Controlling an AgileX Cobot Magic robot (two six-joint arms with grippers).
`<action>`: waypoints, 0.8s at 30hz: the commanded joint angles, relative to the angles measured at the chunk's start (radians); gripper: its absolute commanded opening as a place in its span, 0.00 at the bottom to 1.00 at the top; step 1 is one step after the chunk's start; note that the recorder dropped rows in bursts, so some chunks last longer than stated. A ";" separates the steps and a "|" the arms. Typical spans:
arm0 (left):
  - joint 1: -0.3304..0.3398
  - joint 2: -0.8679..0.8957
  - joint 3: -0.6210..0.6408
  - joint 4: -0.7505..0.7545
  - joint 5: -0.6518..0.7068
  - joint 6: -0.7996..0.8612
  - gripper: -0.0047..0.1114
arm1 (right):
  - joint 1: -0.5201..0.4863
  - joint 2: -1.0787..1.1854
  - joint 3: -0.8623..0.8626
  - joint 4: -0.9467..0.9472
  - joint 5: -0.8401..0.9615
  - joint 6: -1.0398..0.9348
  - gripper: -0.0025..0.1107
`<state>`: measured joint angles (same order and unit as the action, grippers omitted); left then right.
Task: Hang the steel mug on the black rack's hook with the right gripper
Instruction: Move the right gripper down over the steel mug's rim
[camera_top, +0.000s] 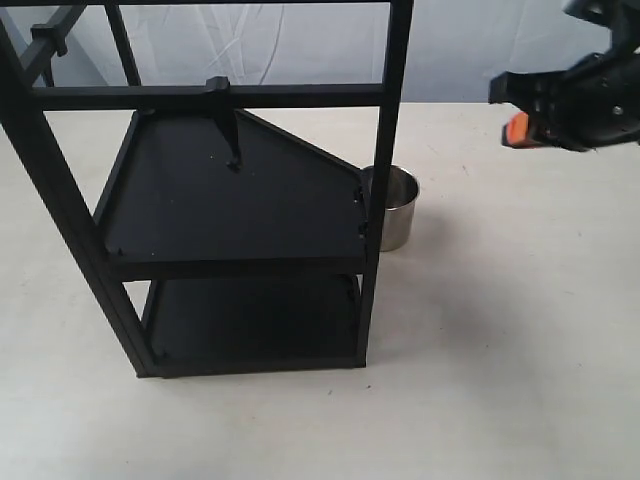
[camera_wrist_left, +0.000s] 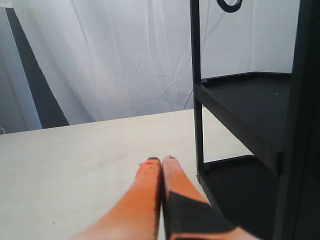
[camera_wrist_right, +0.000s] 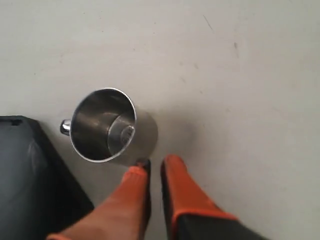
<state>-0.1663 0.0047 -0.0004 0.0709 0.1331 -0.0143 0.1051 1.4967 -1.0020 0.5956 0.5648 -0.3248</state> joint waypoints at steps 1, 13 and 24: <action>-0.005 -0.005 0.000 0.001 -0.005 -0.002 0.05 | 0.079 0.166 -0.183 -0.045 0.050 -0.025 0.41; -0.005 -0.005 0.000 0.001 -0.005 -0.002 0.05 | 0.129 0.462 -0.391 -0.172 0.085 0.047 0.42; -0.005 -0.005 0.000 0.001 -0.005 -0.002 0.05 | 0.135 0.586 -0.405 -0.160 0.083 0.047 0.43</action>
<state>-0.1663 0.0047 -0.0004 0.0709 0.1331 -0.0143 0.2377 2.0653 -1.3985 0.4312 0.6641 -0.2756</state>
